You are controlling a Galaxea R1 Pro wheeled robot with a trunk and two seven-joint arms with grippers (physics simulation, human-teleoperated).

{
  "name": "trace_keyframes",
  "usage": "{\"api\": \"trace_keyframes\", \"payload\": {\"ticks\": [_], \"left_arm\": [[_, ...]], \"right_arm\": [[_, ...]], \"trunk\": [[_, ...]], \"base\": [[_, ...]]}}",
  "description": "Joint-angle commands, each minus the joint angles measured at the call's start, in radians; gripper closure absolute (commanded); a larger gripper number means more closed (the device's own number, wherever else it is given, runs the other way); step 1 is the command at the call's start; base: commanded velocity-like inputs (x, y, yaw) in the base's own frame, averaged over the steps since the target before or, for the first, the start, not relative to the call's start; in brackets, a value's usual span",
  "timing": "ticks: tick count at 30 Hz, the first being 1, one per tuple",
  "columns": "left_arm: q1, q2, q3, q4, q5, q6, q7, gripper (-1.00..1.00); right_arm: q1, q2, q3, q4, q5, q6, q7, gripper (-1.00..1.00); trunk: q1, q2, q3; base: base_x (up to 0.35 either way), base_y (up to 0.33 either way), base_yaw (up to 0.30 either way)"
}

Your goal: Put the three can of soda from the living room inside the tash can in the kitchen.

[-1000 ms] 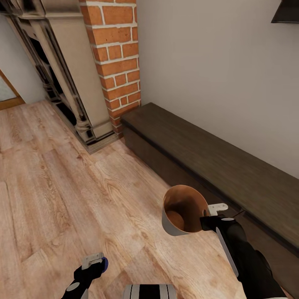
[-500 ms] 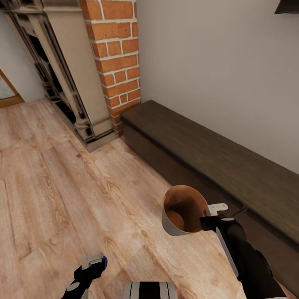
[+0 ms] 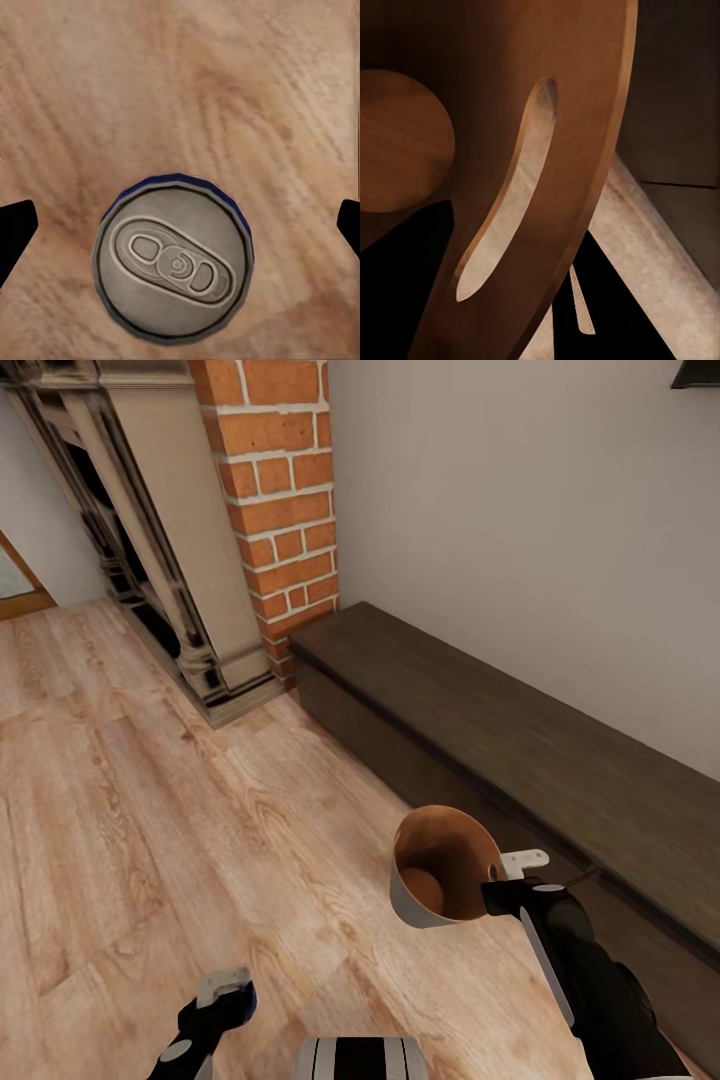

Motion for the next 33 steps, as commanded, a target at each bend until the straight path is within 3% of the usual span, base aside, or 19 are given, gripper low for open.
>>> {"api": "trace_keyframes", "payload": {"ticks": [1,9,33], "left_arm": [[0.000,0.000,0.000,0.001,-0.001,-0.016,0.000,-1.00],[0.000,0.000,0.000,0.002,-0.003,-0.052,-0.001,-1.00],[0.000,0.000,0.000,0.003,-0.003,-0.051,-0.001,-1.00]], "right_arm": [[0.000,0.000,0.001,0.000,-0.011,-0.001,0.009,1.00],[0.000,0.000,0.001,0.000,-0.011,-0.001,0.009,1.00],[0.000,0.000,0.001,0.000,-0.011,-0.001,0.009,1.00]], "trunk": [[0.000,0.000,0.000],[0.000,0.000,0.000],[0.000,0.000,-0.006]], "base": [[0.042,0.000,0.000],[0.011,0.000,0.000],[0.000,0.000,0.000]]}}
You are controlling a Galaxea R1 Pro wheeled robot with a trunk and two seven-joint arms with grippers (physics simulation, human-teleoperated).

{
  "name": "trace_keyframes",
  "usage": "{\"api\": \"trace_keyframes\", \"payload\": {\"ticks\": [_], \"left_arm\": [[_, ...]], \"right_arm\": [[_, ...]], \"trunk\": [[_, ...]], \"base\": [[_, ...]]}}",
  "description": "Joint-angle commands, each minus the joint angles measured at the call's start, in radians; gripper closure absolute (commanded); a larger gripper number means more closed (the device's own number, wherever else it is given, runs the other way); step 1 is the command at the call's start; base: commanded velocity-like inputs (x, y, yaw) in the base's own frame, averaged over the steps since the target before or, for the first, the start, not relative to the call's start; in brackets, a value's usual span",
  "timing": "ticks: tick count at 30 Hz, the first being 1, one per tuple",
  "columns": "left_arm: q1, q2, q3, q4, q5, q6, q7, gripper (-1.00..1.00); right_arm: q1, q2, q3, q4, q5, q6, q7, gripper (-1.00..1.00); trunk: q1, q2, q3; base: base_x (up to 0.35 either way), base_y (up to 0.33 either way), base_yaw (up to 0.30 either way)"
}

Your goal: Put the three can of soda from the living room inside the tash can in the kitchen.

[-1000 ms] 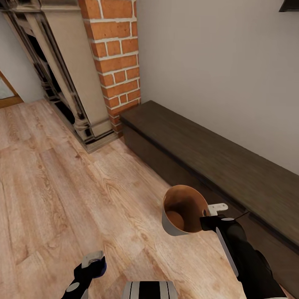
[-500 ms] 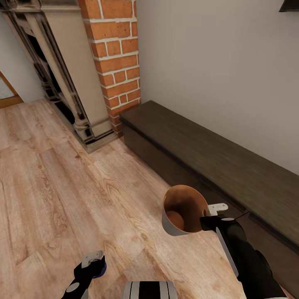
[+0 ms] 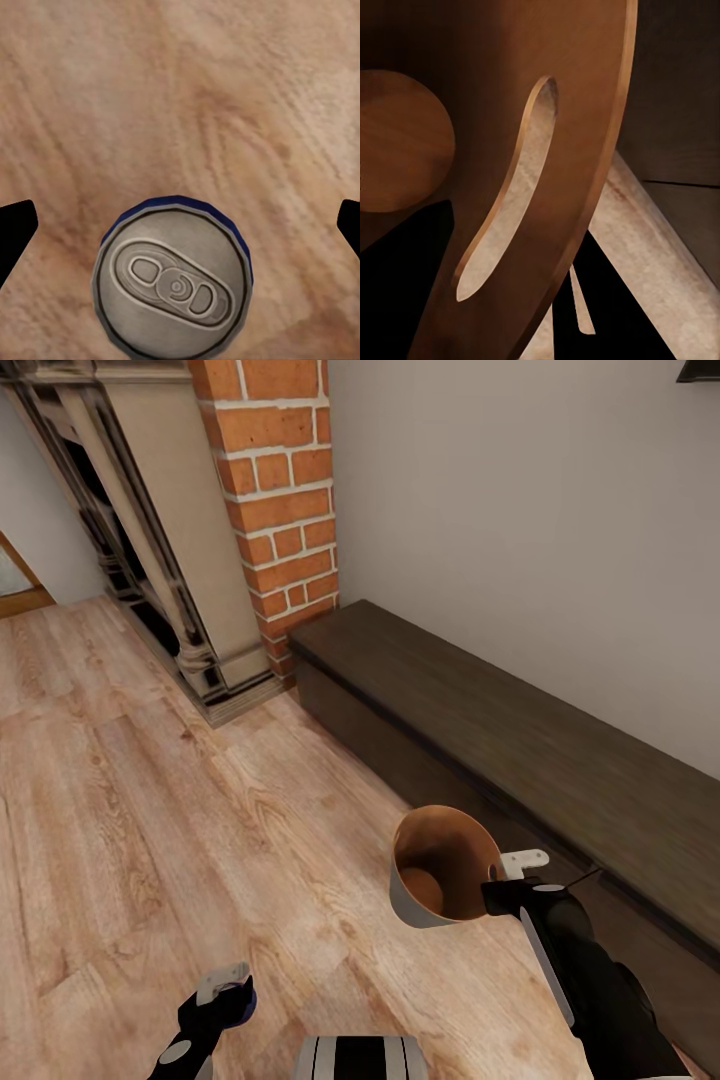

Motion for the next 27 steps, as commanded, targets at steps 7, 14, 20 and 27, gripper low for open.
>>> {"api": "trace_keyframes", "payload": {"ticks": [7,14,20,27], "left_arm": [[0.000,0.000,0.000,0.000,0.000,0.000,0.000,-1.00],[0.000,0.000,-0.001,0.000,0.000,0.001,0.000,-1.00],[0.000,0.000,-0.001,0.000,0.000,0.001,0.000,-1.00],[0.000,0.000,-0.001,-0.001,0.000,0.000,0.000,-1.00]], "right_arm": [[0.000,0.000,0.000,0.000,-0.008,-0.001,0.009,1.00],[0.000,0.000,0.000,0.000,-0.008,-0.001,0.009,1.00],[0.000,0.000,0.000,0.000,-0.008,-0.001,0.009,1.00],[0.000,0.000,0.000,0.000,-0.008,-0.001,0.009,1.00]], "trunk": [[0.000,0.000,-0.001],[0.000,0.000,-0.001],[0.000,0.000,-0.001],[0.000,0.000,-0.001]], "base": [[0.000,0.000,0.000],[0.000,0.000,0.000],[-0.047,0.000,0.000],[-0.010,0.000,0.000]]}}
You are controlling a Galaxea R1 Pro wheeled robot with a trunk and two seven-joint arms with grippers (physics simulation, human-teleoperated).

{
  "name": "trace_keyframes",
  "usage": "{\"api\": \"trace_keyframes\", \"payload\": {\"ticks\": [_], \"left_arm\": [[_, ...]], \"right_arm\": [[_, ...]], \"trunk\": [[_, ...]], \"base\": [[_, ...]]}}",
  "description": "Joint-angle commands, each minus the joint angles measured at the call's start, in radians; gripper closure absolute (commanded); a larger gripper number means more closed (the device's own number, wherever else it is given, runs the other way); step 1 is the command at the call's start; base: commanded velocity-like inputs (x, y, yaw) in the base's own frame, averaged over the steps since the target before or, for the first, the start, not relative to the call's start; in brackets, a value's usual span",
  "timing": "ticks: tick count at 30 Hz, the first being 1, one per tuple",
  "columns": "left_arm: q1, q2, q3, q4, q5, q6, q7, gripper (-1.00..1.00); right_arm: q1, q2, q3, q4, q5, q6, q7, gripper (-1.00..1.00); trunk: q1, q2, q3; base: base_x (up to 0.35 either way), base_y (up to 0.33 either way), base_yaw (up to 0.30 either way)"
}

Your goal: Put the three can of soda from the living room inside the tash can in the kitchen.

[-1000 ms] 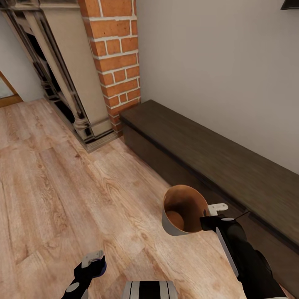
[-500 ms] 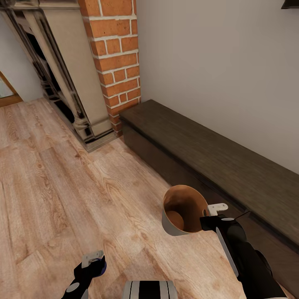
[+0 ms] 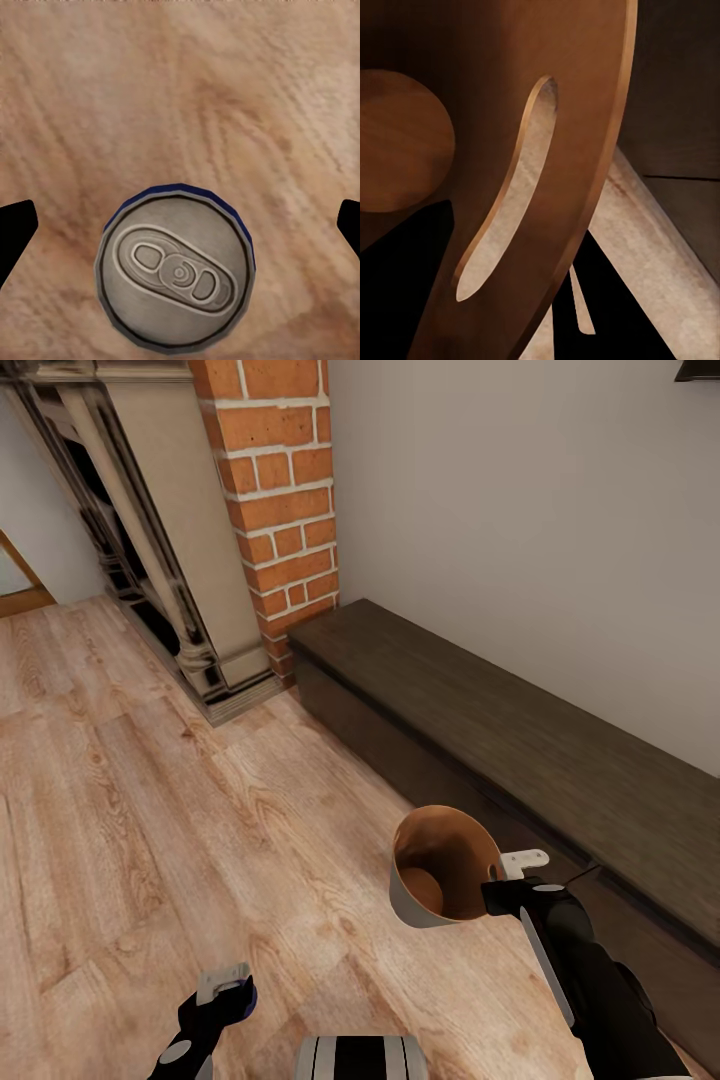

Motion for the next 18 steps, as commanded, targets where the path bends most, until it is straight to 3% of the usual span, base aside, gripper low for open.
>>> {"api": "trace_keyframes", "payload": {"ticks": [1,18], "left_arm": [[0.000,0.000,0.000,0.000,0.000,0.000,0.000,-1.00],[0.000,0.000,0.000,0.000,0.000,0.000,-0.001,-1.00]], "right_arm": [[0.000,0.000,0.000,0.000,-0.009,-0.001,0.008,1.00],[0.000,0.000,0.000,0.000,-0.009,-0.001,0.008,1.00]], "trunk": [[0.000,0.000,0.000],[0.000,0.000,0.000]], "base": [[-0.002,0.000,0.000],[-0.043,0.000,0.000]]}}
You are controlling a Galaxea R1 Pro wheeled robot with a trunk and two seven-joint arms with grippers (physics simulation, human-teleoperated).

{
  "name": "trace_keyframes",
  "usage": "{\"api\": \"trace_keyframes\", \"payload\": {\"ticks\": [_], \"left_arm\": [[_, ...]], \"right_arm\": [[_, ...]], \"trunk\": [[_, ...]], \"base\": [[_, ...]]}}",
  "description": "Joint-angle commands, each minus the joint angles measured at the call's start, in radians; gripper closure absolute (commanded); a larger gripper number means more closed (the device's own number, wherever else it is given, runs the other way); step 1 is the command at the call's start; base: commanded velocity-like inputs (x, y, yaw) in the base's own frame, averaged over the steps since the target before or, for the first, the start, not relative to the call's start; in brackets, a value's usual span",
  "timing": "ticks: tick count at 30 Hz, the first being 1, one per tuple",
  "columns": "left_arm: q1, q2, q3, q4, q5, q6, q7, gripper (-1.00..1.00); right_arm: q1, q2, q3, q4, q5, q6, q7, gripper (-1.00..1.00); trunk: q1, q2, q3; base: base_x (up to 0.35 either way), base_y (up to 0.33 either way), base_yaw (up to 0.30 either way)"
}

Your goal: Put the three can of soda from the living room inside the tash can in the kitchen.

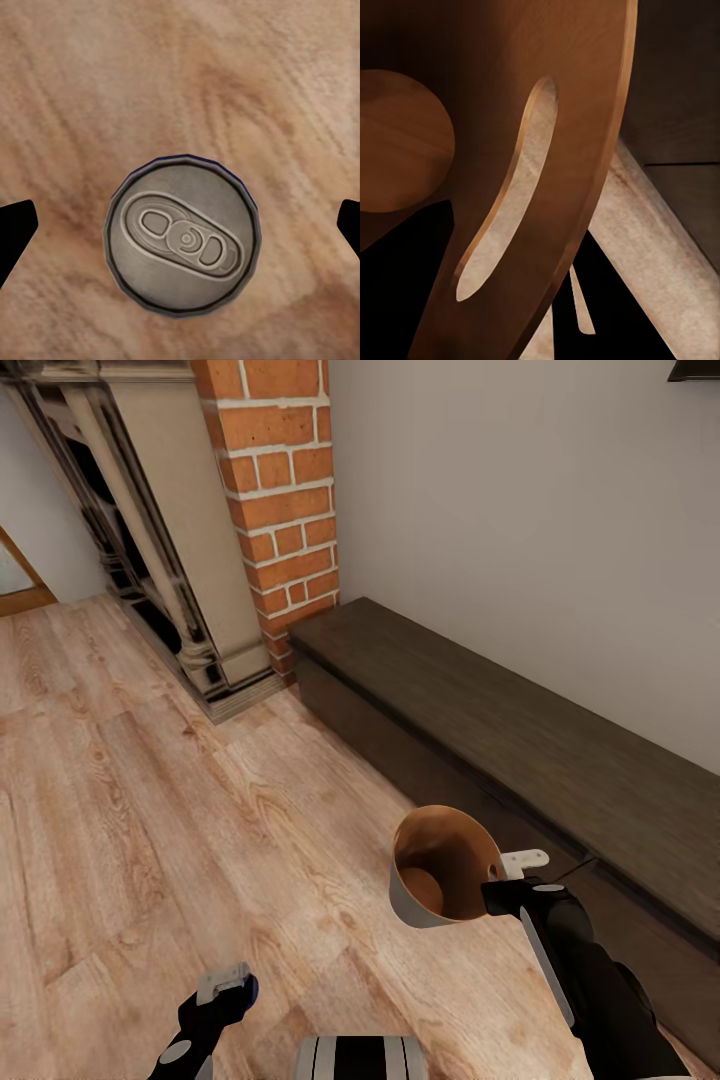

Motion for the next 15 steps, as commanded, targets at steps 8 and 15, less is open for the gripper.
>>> {"api": "trace_keyframes", "payload": {"ticks": [8,15], "left_arm": [[0.000,0.000,0.000,0.000,0.000,0.000,0.000,-1.00],[0.000,0.000,0.000,0.000,0.000,0.000,0.000,-1.00]], "right_arm": [[0.000,0.000,0.000,0.000,-0.010,-0.001,0.007,1.00],[0.000,0.000,0.000,0.000,-0.010,-0.001,0.007,1.00]], "trunk": [[0.011,-0.021,-0.009],[0.038,-0.070,-0.031]], "base": [[-0.001,0.000,0.000],[0.000,0.000,0.000]]}}
